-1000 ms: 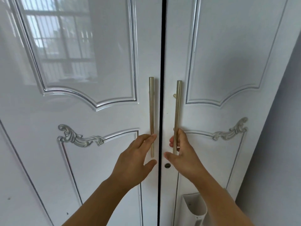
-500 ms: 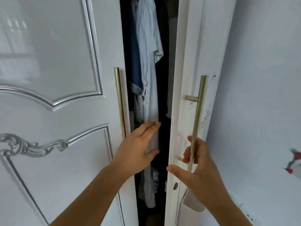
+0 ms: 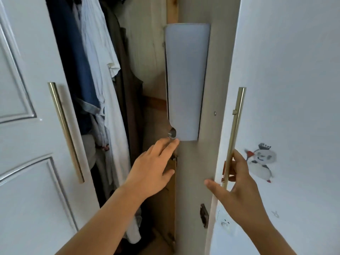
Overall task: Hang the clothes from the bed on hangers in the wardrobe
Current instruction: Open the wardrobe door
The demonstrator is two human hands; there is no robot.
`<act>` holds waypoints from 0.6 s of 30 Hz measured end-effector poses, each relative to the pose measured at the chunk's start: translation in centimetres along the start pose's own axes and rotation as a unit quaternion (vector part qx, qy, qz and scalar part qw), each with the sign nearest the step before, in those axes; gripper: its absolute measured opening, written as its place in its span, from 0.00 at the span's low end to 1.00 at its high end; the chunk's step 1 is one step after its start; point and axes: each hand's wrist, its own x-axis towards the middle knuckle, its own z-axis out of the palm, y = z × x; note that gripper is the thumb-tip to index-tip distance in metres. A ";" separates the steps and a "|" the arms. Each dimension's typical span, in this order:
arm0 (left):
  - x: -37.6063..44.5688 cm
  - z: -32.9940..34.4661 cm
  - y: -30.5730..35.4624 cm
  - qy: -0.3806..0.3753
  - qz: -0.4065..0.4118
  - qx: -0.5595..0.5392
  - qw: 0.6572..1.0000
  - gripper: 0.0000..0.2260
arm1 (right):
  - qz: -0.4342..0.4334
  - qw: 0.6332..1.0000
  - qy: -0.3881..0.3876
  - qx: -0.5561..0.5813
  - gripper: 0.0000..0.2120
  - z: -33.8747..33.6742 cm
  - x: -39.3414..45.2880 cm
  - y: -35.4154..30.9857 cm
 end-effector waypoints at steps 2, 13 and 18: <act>0.9 0.7 1.1 0.007 -0.007 -0.011 1.000 0.38 | -0.011 0.999 0.031 0.008 0.39 -1.2 0.1 0.7; 4.7 3.5 7.2 0.001 0.021 -0.032 0.999 0.38 | -0.057 0.987 0.140 -0.047 0.12 -5.8 3.6 6.4; 5.4 4.3 8.6 -0.004 0.002 -0.018 1.000 0.39 | -0.050 0.989 0.132 -0.049 0.12 -7.3 4.7 7.5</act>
